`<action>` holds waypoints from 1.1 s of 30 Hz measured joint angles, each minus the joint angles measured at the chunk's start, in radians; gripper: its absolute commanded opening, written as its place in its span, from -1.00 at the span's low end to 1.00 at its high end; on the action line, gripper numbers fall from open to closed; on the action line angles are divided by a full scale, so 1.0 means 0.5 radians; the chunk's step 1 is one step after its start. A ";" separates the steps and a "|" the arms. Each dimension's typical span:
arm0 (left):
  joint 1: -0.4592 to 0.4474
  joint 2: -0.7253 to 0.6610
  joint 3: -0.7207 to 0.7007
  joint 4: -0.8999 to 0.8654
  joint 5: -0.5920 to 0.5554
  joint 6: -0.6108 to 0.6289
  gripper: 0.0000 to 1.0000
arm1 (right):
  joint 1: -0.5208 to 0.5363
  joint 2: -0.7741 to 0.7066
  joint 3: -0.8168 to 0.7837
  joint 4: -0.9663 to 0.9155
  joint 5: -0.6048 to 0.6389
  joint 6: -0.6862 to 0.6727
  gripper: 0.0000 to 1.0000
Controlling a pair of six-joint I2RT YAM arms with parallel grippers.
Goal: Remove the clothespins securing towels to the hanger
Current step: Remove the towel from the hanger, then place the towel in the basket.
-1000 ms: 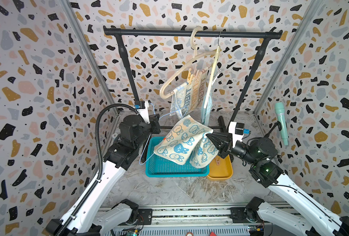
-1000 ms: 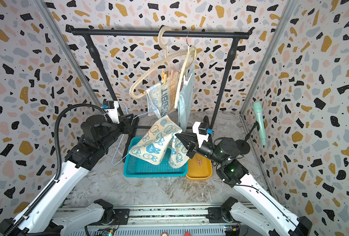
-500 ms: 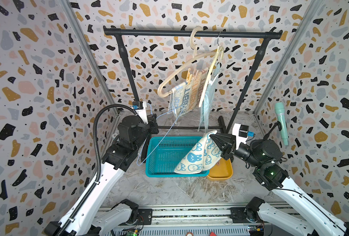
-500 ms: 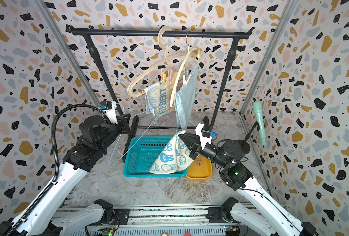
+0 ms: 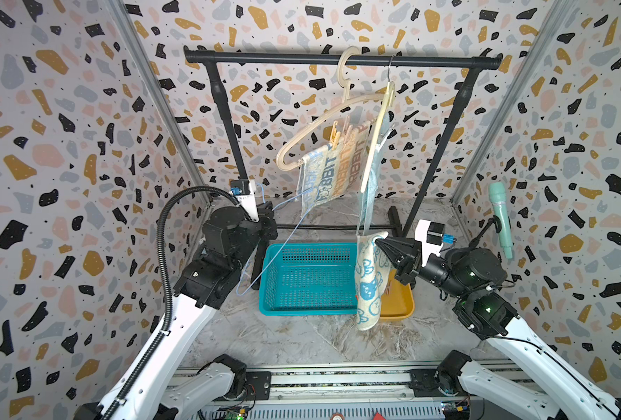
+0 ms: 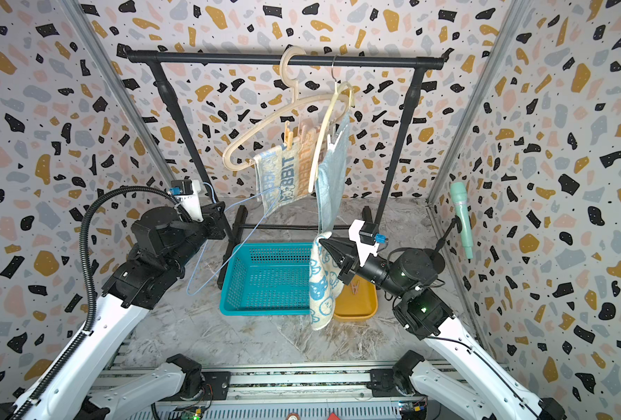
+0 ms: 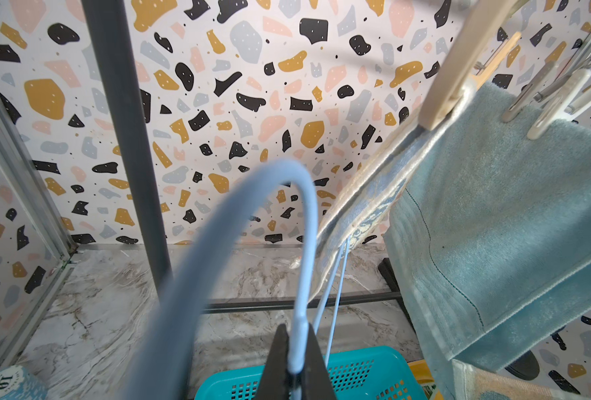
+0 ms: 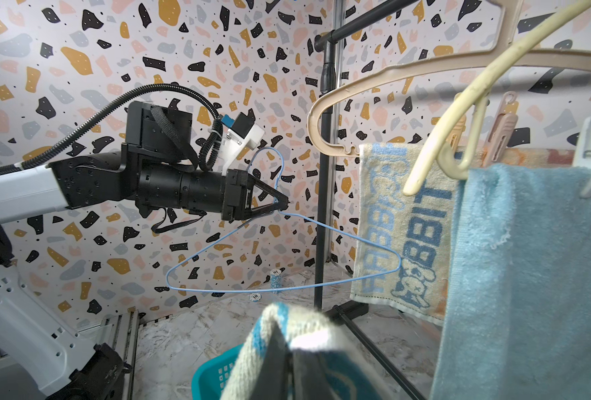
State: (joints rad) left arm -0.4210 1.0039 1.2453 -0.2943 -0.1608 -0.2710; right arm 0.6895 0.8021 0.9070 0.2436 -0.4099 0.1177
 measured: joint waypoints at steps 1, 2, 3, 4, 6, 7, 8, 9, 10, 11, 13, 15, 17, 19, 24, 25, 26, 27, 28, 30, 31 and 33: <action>0.000 -0.011 0.006 -0.011 0.003 0.008 -1.00 | 0.000 0.001 0.001 -0.002 0.000 -0.002 -1.00; 0.000 -0.019 0.011 -0.020 0.005 0.014 -1.00 | 0.000 0.002 0.003 -0.002 0.000 -0.006 -1.00; 0.000 -0.027 0.021 -0.035 0.011 0.021 -1.00 | 0.000 0.005 0.007 -0.002 -0.001 -0.007 -1.00; 0.000 -0.038 0.027 -0.040 0.019 0.029 -1.00 | 0.000 0.010 0.014 -0.002 -0.001 -0.008 -1.00; 0.000 -0.058 0.029 -0.044 0.043 0.043 -1.00 | 0.000 0.024 0.027 0.008 -0.002 -0.007 -1.00; 0.000 -0.069 0.029 -0.052 0.053 0.049 -1.00 | 0.000 0.034 0.029 0.019 -0.005 -0.006 -1.00; 0.000 -0.079 0.030 -0.057 0.063 0.052 -1.00 | 0.000 0.046 0.029 0.027 -0.008 -0.005 -1.00; 0.000 -0.089 0.031 -0.066 0.076 0.056 -1.00 | 0.000 0.060 0.029 0.038 -0.010 -0.001 -1.00; 0.000 -0.098 0.032 -0.079 0.092 0.062 -1.00 | 0.000 0.081 0.029 0.051 -0.014 0.005 -1.00; 0.000 -0.104 0.033 -0.085 0.101 0.068 -1.00 | 0.000 0.101 0.029 0.063 -0.018 0.010 -1.00; 0.000 -0.114 0.046 -0.117 0.134 0.090 -1.00 | 0.000 0.149 0.029 0.098 -0.024 0.024 -1.00; 0.000 -0.114 0.072 -0.151 0.169 0.105 -1.00 | 0.000 0.194 0.030 0.126 -0.030 0.032 -1.00; 0.000 -0.115 0.096 -0.182 0.206 0.114 -1.00 | 0.000 0.242 0.037 0.149 -0.032 0.039 -1.00; 0.000 -0.127 0.101 -0.206 0.239 0.125 -1.00 | 0.000 0.295 0.054 0.172 -0.033 0.048 -1.00; 0.000 -0.183 0.102 -0.267 0.279 0.141 -1.00 | 0.000 0.409 0.091 0.272 -0.032 0.082 -1.00; 0.000 -0.195 0.102 -0.272 0.284 0.141 -1.00 | 0.000 0.426 0.096 0.291 -0.033 0.086 -1.00; 0.000 -0.211 0.102 -0.277 0.289 0.141 -1.00 | 0.000 0.451 0.103 0.314 -0.033 0.095 -1.00; 0.000 -0.225 0.102 -0.283 0.290 0.140 -1.00 | 0.000 0.473 0.112 0.330 -0.034 0.103 -1.00; 0.000 -0.237 0.102 -0.289 0.291 0.140 -1.00 | 0.000 0.496 0.122 0.346 -0.035 0.109 -1.00; 0.000 -0.260 0.102 -0.307 0.290 0.141 -1.00 | 0.000 0.546 0.140 0.381 -0.038 0.121 -1.00; 0.000 -0.269 0.102 -0.312 0.289 0.141 -1.00 | 0.000 0.565 0.148 0.391 -0.040 0.124 -1.00; 0.000 -0.279 0.102 -0.318 0.288 0.141 -1.00 | 0.000 0.608 0.168 0.409 -0.040 0.129 -1.00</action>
State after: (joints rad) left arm -0.4210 0.8642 1.2964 -0.4534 -0.0166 -0.2005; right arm 0.6895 1.1061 0.9909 0.4480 -0.4301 0.1822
